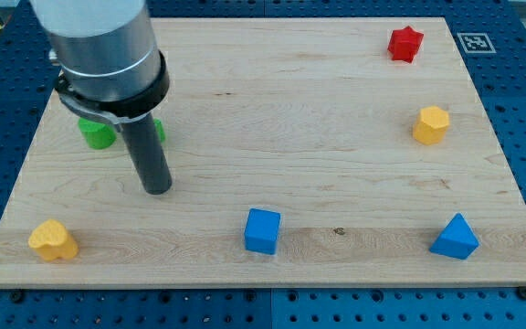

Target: Push the green star towards the center

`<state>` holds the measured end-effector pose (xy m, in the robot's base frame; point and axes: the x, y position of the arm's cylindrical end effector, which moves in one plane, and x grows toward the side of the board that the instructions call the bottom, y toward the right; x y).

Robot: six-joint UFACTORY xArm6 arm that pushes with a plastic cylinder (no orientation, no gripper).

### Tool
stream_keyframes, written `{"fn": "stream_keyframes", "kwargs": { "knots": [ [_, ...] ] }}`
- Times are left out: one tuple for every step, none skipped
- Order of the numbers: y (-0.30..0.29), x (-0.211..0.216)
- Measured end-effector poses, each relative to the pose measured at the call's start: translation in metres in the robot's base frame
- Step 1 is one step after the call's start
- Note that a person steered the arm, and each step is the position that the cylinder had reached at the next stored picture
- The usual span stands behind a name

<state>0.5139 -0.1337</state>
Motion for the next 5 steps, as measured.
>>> {"fn": "stream_keyframes", "kwargs": {
  "knots": [
    [-0.002, -0.003],
    [0.003, -0.024],
    [0.001, -0.031],
    [-0.015, -0.031],
    [-0.033, -0.031]
  ]
}}
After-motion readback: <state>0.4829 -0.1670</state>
